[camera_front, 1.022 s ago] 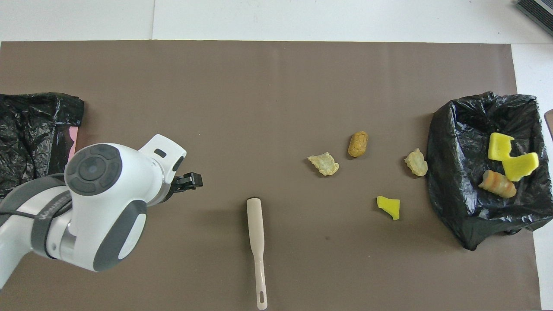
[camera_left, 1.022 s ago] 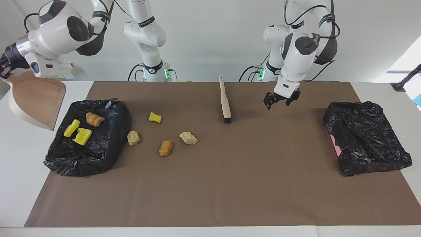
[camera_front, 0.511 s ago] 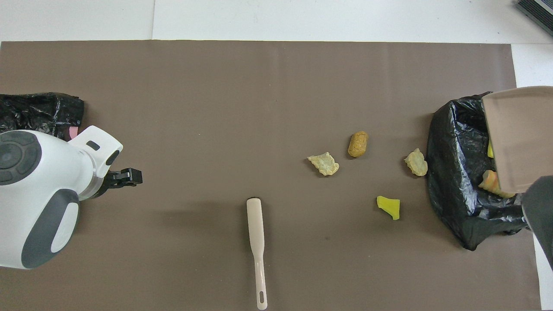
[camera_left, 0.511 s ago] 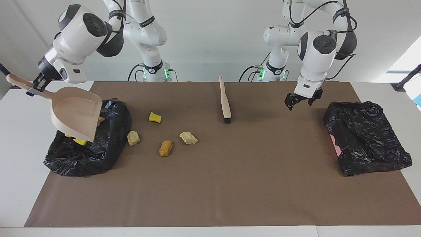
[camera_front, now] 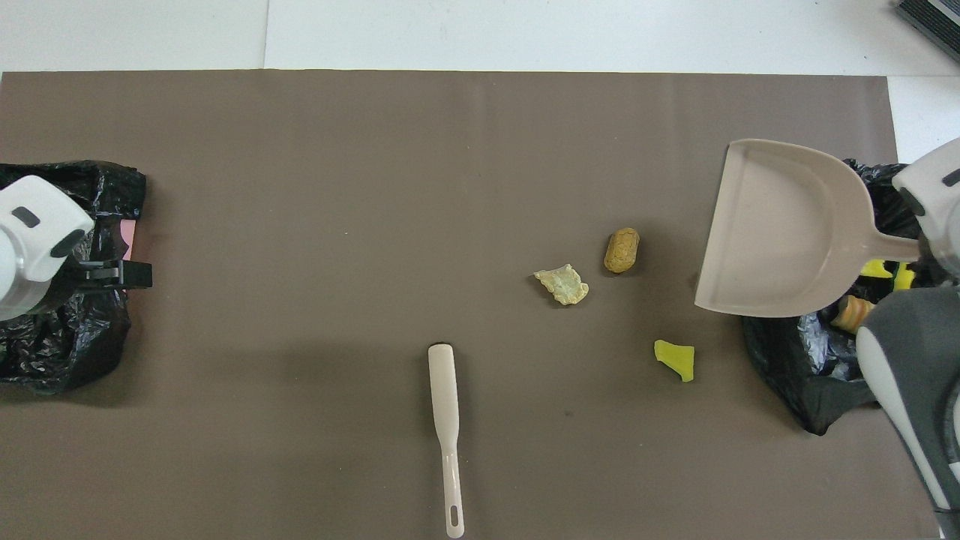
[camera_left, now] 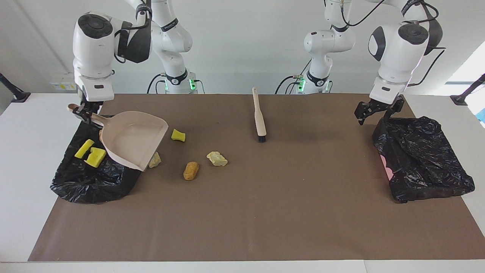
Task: Sweep and dump trash in bin
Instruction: 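Lift the emptied dustpan from the bag while the left gripper withdraws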
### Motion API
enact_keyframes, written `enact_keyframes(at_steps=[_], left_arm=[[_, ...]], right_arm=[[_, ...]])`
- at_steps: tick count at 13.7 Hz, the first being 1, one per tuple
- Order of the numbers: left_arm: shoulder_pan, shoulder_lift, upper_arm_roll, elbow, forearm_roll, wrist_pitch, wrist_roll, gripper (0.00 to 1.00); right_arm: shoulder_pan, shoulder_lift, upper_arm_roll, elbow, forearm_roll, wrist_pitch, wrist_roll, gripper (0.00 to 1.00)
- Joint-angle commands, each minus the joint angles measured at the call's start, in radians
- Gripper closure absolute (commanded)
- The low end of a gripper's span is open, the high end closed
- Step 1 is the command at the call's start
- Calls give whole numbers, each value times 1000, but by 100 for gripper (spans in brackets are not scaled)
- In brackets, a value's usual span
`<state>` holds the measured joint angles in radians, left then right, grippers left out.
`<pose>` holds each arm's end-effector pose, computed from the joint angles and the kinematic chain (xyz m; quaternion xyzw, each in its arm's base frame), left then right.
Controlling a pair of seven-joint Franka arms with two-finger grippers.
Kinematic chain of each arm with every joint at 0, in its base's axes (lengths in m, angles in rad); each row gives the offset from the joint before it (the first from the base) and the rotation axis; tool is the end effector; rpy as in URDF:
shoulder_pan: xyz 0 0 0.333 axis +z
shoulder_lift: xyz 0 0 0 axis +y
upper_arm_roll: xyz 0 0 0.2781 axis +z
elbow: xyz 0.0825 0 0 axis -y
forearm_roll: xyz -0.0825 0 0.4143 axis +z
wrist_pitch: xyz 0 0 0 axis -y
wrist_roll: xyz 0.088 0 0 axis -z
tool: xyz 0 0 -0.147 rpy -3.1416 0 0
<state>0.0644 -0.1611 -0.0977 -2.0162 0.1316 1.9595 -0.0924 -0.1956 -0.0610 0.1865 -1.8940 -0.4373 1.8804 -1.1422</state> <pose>0.5609 -0.0063 0.4473 -0.9962 -0.0079 -0.0558 0.0665 0.5842 -0.0521 0.4554 0.7896 0.5748 -0.0976 0.1913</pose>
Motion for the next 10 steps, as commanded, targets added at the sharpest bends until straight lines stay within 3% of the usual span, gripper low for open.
enact_keyframes(at_steps=[1,4,6,10], left_arm=[[26,-6,-8,88,0,-63,66,0],[20,-5,-8,193,-71,-222,83,0],[25,1,-7,275,-98,-366,178,0],[26,6,-4,307,-98,-395,191,0]], right_arm=[[95,39,1,1,86,-32,245,100],[232,145,1,44,118,-64,553,100],[292,174,1,67,227,-64,752,100],[410,326,1,261,330,-139,1186,100]])
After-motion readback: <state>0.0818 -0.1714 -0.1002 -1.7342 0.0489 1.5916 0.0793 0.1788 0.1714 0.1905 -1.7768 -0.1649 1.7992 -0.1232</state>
